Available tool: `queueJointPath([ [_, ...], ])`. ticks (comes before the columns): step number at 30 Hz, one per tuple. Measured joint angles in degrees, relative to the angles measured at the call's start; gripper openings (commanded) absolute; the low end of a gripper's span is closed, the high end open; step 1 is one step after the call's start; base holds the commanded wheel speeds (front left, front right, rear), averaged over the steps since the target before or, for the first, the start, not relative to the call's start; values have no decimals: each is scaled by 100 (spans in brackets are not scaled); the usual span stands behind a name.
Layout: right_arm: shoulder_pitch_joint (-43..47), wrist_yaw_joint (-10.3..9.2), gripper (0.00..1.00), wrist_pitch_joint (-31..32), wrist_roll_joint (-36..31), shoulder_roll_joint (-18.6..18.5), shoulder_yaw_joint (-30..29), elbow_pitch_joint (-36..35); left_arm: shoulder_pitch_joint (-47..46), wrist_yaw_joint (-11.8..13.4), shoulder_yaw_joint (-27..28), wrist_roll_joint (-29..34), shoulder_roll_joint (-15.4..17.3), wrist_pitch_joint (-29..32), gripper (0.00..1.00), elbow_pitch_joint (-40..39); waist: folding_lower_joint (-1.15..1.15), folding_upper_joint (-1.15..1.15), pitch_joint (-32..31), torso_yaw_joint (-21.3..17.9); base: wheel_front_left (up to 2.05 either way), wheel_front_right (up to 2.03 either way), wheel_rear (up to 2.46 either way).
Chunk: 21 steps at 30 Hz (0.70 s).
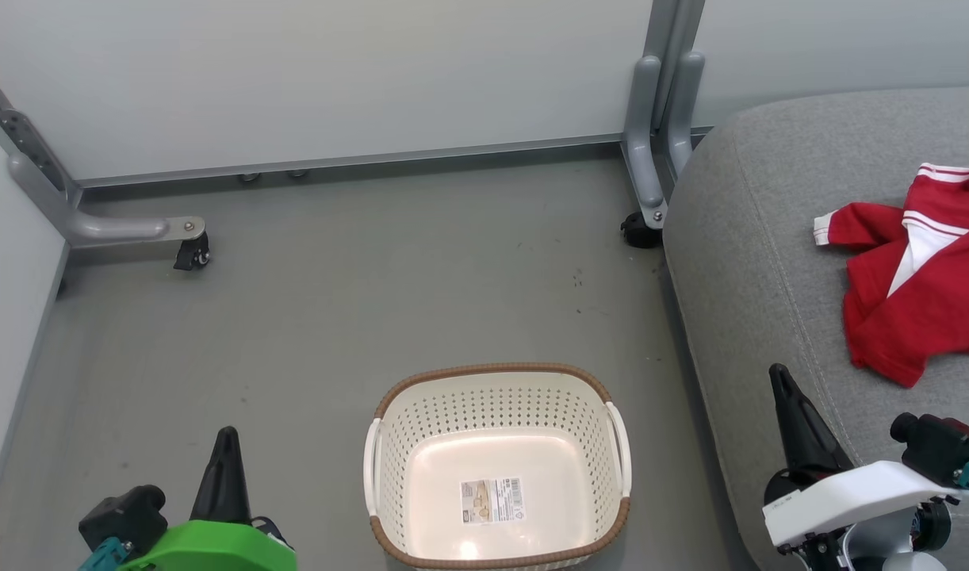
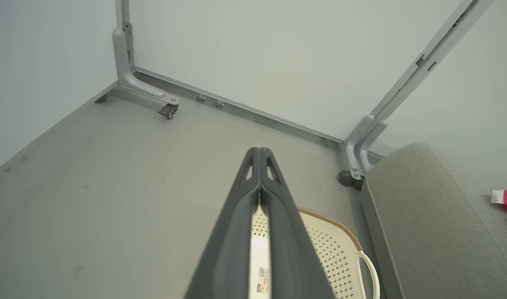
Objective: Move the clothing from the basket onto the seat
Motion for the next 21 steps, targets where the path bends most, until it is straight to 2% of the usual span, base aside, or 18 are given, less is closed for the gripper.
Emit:
queueJointPath([
  [21,-310,-1,0,118,1820,-69,-63,441,-208,-201,283,-1747,-42,441,0,37,0,0,-34,8,0,0,0],
])
